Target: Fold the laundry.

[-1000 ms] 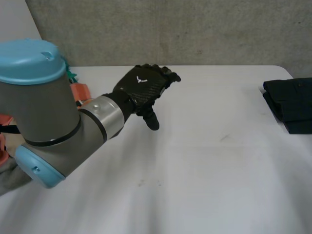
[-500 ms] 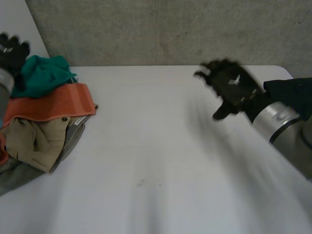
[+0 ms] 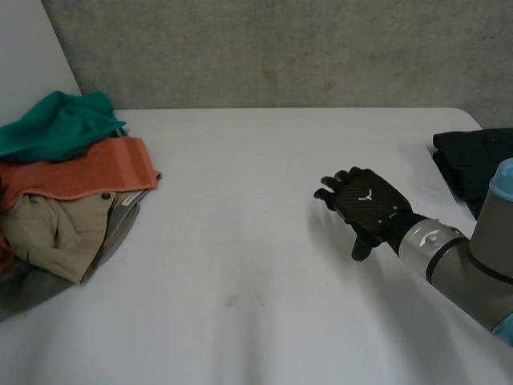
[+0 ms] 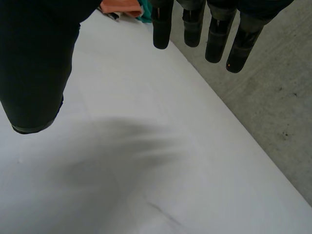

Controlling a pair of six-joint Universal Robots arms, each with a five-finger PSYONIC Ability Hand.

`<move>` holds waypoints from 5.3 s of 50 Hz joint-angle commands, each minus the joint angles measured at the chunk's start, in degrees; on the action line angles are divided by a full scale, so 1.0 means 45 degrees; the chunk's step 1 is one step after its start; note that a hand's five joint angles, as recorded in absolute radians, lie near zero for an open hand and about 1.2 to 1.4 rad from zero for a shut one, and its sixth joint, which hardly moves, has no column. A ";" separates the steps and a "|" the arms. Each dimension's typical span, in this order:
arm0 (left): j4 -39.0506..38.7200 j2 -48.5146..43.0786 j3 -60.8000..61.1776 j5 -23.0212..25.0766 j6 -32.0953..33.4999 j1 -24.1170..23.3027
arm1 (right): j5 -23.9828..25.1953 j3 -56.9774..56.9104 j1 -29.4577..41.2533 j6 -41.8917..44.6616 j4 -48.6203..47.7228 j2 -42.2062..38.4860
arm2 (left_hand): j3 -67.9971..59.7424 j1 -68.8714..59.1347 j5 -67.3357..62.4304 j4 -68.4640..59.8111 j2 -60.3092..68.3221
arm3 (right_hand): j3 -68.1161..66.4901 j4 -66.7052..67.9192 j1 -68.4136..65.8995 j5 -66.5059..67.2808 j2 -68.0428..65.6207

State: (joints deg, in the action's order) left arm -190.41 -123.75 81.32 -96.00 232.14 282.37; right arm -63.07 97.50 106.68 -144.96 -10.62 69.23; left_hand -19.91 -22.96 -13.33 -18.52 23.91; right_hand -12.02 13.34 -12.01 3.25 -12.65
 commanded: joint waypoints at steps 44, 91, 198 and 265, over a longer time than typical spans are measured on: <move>-0.2414 -0.0313 -0.2351 0.1879 -0.9144 -1.3140 | -0.2780 -0.1568 -0.1226 -0.2220 -0.0081 0.0357 | -0.2399 -0.1721 -0.1639 -0.2707 0.1511 | 0.0449 -0.0741 0.0446 -0.0722 0.0589; 0.0204 -0.2850 -0.2952 0.3012 -0.4692 -0.8804 | -0.2663 0.0385 0.0122 0.2859 0.0039 -0.1418 | -0.2656 -0.1979 -0.1896 -0.2964 0.1768 | -0.2807 0.2515 -0.2810 0.2533 -0.2667; 0.4053 -0.1973 -0.4829 0.1883 -0.9223 -0.7613 | -0.4831 -0.6294 0.4574 0.1316 -0.1116 -0.3880 | -0.2149 -0.1472 -0.1389 -0.2458 0.1261 | 0.0449 -0.0741 0.0446 -0.0722 0.0589; -0.1125 0.1734 0.2337 -0.0581 -0.9048 -0.9429 | -0.2761 -0.2525 -0.1108 -0.1713 0.1226 -0.2047 | -1.3354 -1.2676 -1.2593 -1.3662 1.2466 | -1.5106 1.4814 -1.5109 1.4833 -1.4967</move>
State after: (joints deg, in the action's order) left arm -195.88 -121.72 91.75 -98.60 190.94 239.18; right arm -75.51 86.12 102.30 -153.44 -6.56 55.43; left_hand -68.04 -63.70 -54.70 -68.49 68.06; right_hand -67.83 68.09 -40.57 56.76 -67.38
